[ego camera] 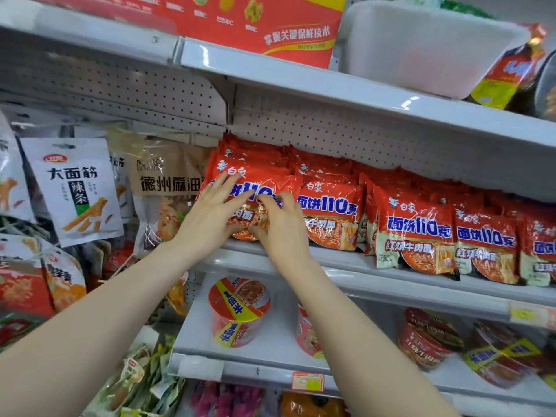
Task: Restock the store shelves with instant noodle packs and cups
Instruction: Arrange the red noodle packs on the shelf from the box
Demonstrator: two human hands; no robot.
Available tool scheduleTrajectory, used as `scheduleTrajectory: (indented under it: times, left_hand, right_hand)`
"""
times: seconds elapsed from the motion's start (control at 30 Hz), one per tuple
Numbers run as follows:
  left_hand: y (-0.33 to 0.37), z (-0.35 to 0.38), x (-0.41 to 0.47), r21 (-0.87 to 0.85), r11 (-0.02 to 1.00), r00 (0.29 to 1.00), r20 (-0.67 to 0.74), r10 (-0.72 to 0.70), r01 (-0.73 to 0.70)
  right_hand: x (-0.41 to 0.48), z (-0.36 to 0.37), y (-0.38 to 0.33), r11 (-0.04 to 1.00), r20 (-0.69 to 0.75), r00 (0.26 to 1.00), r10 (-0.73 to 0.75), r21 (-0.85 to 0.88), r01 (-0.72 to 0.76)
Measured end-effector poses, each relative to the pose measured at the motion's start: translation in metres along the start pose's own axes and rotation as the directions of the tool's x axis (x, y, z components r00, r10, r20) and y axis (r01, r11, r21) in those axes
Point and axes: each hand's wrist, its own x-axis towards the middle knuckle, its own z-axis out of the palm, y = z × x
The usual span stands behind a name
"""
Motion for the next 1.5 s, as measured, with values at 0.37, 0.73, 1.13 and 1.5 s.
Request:
scheduleTrajectory:
  times: [0.37, 0.73, 1.13, 1.5]
  left_hand:
    - [0.023, 0.004, -0.003, -0.069, 0.995, 0.995, -0.055, -0.081, 0.077]
    - [0.15, 0.024, 0.031, -0.255, 0.964, 0.98, -0.199, 0.021, -0.072]
    - [0.387, 0.096, 0.041, -0.482, 0.857, 0.982, -0.126, 0.138, -0.182]
    - [0.563, 0.179, 0.009, -0.639, 0.747, 0.963, 0.037, 0.265, -0.181]
  right_hand:
    - [-0.016, -0.009, 0.016, 0.997, -0.099, 0.995, -0.024, 0.075, 0.031]
    - [-0.083, -0.095, 0.127, 0.998, -0.346, 0.938, 0.007, -0.056, -0.028]
    - [-0.219, -0.231, 0.288, 0.962, -0.334, 0.936, 0.111, -0.2, -0.185]
    - [-0.361, -0.294, 0.405, 0.889, -0.31, 0.906, 0.288, -0.266, -0.374]
